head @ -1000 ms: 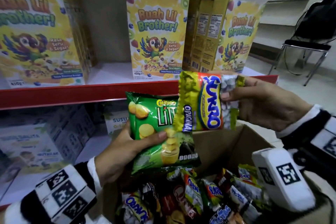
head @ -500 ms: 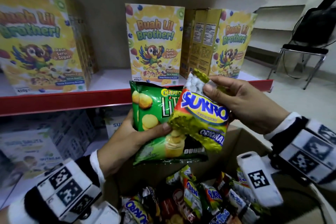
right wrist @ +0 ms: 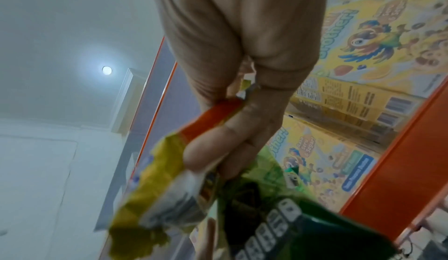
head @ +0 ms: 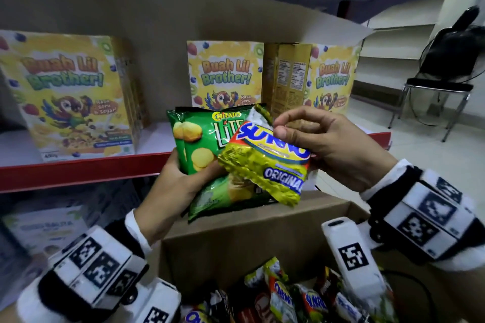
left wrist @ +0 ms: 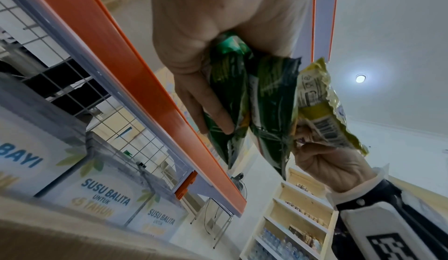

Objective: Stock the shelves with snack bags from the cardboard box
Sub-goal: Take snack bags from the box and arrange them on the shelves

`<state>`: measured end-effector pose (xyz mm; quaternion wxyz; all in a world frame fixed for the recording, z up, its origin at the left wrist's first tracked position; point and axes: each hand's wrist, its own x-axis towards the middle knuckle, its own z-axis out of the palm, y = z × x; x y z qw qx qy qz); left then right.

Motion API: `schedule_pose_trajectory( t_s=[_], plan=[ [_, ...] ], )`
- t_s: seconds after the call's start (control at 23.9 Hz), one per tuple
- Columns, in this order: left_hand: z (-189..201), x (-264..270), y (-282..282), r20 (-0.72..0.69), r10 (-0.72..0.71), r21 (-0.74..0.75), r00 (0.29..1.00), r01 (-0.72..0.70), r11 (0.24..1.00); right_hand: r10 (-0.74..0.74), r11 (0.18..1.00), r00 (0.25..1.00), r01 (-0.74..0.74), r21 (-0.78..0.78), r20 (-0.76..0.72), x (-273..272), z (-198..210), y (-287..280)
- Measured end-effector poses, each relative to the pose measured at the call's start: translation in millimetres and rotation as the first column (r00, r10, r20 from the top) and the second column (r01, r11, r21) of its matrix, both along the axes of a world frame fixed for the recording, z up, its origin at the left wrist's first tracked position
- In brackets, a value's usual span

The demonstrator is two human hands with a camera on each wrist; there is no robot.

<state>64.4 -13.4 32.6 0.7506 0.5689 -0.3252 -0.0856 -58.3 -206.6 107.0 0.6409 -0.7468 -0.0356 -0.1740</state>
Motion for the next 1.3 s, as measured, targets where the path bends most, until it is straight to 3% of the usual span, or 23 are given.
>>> schedule_pose_trajectory(
  t_s=[0.17,0.42,0.59,0.75,0.96,1.09,1.3],
  plan=[
    [10.5,9.6,0.8,0.048,0.022,-0.051,0.999,-0.02,0.999,0.168,0.966,0.986,-0.168,0.196,0.02,7.2,7.0,-0.9],
    [37.9,25.9,-6.9,0.101,0.122,-0.112,0.987,-0.11,0.988,-0.024,0.928,0.997,-0.003,0.373,0.068,43.7,10.7,11.3],
    [49.8,37.2,-16.6,0.164,0.179,-0.13,0.97,-0.159,0.979,-0.148,0.913,0.975,0.071,0.402,0.165,67.8,14.8,14.9],
    [51.1,58.2,-27.1,0.236,0.233,-0.144,0.943,-0.204,0.968,-0.19,0.938,0.953,0.106,0.331,0.235,99.2,7.4,5.4],
    [71.0,62.5,-29.0,0.189,0.286,-0.068,0.939,-0.278,0.958,-0.212,0.917,0.972,0.161,0.364,0.104,119.5,15.9,5.2],
    [120.2,47.7,-21.1,-0.002,0.289,0.069,0.957,-0.288,0.955,-0.2,0.897,0.976,0.219,0.383,-0.088,105.1,54.3,12.6],
    [191.6,9.9,-8.4,-0.173,0.28,0.217,0.944,-0.241,0.946,-0.178,0.888,0.939,0.282,0.364,-0.293,63.4,125.8,21.6]
  ],
)
